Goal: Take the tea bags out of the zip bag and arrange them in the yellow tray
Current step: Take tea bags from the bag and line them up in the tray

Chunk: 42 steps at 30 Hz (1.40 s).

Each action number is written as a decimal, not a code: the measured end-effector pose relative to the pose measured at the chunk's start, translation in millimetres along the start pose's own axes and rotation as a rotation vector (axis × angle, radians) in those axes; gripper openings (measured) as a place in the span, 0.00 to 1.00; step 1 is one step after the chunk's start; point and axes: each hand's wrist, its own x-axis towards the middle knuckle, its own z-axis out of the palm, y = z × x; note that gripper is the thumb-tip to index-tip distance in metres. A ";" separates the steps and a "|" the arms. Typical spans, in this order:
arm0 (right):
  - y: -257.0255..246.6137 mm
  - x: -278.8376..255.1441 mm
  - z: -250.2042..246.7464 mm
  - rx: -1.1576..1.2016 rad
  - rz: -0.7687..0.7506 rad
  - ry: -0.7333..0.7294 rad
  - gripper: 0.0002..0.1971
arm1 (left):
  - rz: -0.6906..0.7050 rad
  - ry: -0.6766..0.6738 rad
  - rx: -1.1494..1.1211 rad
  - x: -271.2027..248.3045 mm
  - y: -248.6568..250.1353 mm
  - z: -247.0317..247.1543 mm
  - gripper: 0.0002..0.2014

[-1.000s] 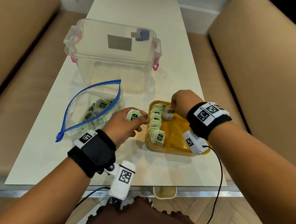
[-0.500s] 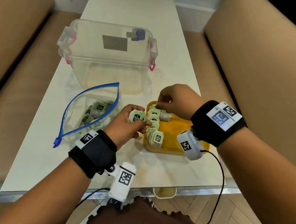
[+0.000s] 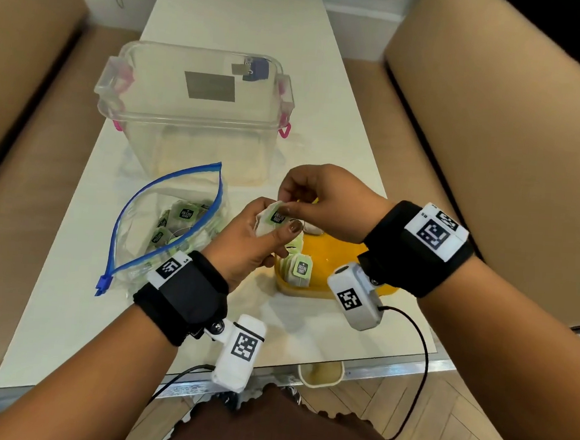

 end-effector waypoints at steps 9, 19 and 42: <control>7.5 -7.1 -15.0 0.082 0.056 0.025 0.04 | -0.107 0.088 -0.116 -1.1 4.0 0.3 0.10; 5.3 -7.5 -12.9 0.086 0.091 0.142 0.09 | 0.057 0.020 0.105 -3.5 0.2 3.2 0.01; 16.3 -8.0 2.1 0.067 0.184 0.168 0.14 | 0.104 0.164 0.268 6.6 -8.0 -5.6 0.08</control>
